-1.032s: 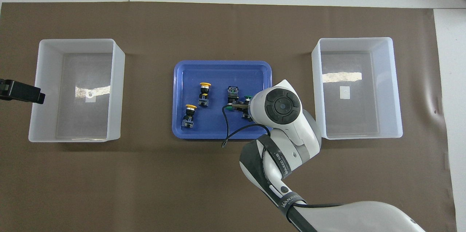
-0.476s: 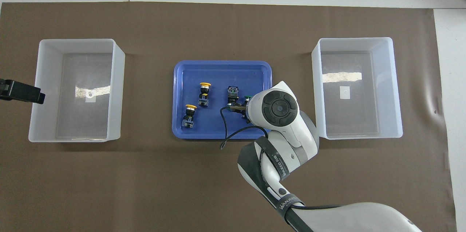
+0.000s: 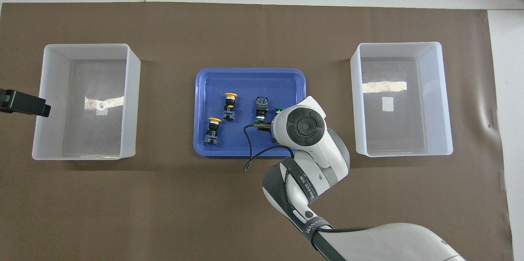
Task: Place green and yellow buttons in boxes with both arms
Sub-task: 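Lift the green button off the blue tray with the right gripper, then drop the green button in the right box while the left gripper advances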
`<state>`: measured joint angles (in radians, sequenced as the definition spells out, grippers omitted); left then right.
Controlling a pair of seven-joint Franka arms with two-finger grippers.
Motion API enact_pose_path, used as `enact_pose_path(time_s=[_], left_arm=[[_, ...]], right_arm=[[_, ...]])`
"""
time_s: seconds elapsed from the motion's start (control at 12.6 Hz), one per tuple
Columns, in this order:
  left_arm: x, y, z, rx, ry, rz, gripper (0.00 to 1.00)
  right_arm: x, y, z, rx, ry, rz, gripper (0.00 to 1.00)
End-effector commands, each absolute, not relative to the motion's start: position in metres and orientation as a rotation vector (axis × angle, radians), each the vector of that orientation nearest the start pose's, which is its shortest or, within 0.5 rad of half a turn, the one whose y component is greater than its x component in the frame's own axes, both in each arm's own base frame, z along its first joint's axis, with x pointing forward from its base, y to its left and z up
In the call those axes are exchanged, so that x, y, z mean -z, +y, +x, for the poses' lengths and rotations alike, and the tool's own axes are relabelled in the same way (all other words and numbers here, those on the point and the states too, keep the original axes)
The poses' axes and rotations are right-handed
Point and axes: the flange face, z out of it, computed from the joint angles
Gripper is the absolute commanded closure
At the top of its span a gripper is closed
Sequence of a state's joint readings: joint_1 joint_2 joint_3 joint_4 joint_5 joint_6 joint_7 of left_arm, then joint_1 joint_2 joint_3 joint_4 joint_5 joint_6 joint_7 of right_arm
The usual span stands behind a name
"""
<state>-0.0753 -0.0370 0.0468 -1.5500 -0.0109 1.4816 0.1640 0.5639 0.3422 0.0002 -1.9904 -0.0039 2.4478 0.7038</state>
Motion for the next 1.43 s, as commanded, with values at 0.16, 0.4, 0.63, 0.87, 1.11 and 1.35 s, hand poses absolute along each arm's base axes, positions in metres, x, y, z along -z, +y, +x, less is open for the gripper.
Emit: enact_pose_path(time_s=[0.16,0.4,0.63,0.87,1.11,1.35], left_arm=[[-0.648,-0.015,0.528,-0.057,0.312,-3.135,0.0],[-0.648,-0.015,0.528,-0.057,0.312,-3.135,0.0],[-0.648,-0.015,0.528,-0.06,0.312,-3.135,0.0],[-0.648,-0.015,0.528,-0.057,0.312,-3.135,0.0],[-0.648,-0.035,0.527,-0.062,0.376,-3.126,0.0],[-0.647,-0.064,0.525,-0.065,0.46,-3.114,0.0]], right_arm=[[-0.296,0.327,0.522,0.163,0.243,-3.057,1.0],[-0.334,0.322,0.531,0.183,0.315,-3.039,1.0],[-0.411,0.289,0.55,0.209,0.402,-3.018,1.0],[-0.469,0.224,0.562,0.25,0.365,-3.031,1.0],[-0.482,0.128,0.58,0.257,0.189,-3.085,1.0],[-0.442,0.052,0.583,0.195,0.079,-3.119,1.0]])
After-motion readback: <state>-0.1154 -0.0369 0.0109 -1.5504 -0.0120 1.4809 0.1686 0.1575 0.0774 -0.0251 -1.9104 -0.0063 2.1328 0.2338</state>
